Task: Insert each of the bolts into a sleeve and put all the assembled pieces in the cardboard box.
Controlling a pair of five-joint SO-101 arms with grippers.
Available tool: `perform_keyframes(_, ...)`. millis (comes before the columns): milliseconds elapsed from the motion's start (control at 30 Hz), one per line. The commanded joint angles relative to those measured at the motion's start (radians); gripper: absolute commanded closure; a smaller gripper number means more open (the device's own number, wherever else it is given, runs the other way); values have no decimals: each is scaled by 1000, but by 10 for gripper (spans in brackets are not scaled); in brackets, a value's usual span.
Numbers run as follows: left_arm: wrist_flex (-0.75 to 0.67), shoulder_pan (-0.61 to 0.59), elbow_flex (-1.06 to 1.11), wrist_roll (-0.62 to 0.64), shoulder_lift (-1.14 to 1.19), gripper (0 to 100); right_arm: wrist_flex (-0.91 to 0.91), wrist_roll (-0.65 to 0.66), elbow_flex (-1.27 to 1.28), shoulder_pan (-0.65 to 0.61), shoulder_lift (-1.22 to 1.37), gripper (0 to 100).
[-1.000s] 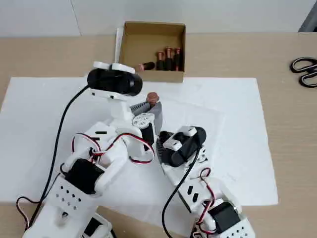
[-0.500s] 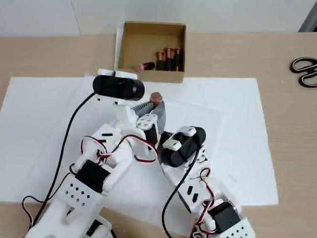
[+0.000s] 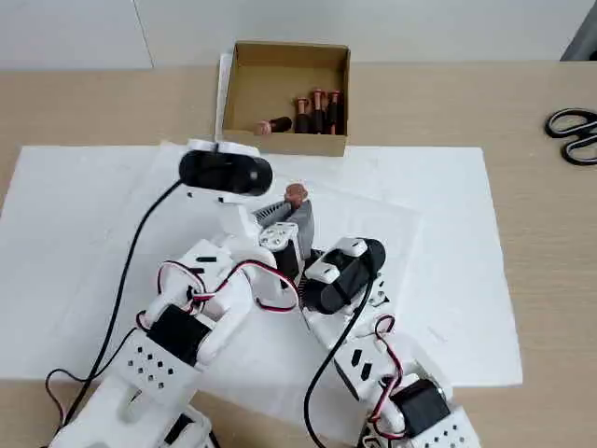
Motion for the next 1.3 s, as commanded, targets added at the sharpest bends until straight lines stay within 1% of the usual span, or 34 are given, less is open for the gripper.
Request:
perform_keyframes(0,-21,20,1,5,-21,995,-24,-8,-12,1,-15,995)
perform_keyframes(100,-14,18,1,5,-21,995,-24,-8,-12,1,-15,995)
perform_keyframes(267,83,20,1,3,-23,995,-24,-8,-12,1,-15,995)
perform_keyframes(467,161,23,-4,-3,-23,995,-24,-8,-14,1,-15,995)
perform_keyframes(533,187,23,-4,-20,-23,995,-24,-8,-14,1,-15,995)
perform_keyframes(733,199,103,1,-74,-23,995,-24,-8,-14,1,-15,995)
perform_keyframes(867,203,107,1,-104,-23,995,-24,-8,-14,1,-15,995)
perform_keyframes(967,258,106,-35,-114,-23,994,-24,-8,-14,1,-15,995)
perform_keyframes(1033,342,92,-97,-115,-23,974,-24,-8,-14,1,-15,995)
perform_keyframes(1167,531,32,-239,-115,-21,862,-24,-8,-11,1,-15,995)
perform_keyframes(1267,569,21,-259,-117,-21,815,-24,-8,-11,-1,-15,995)
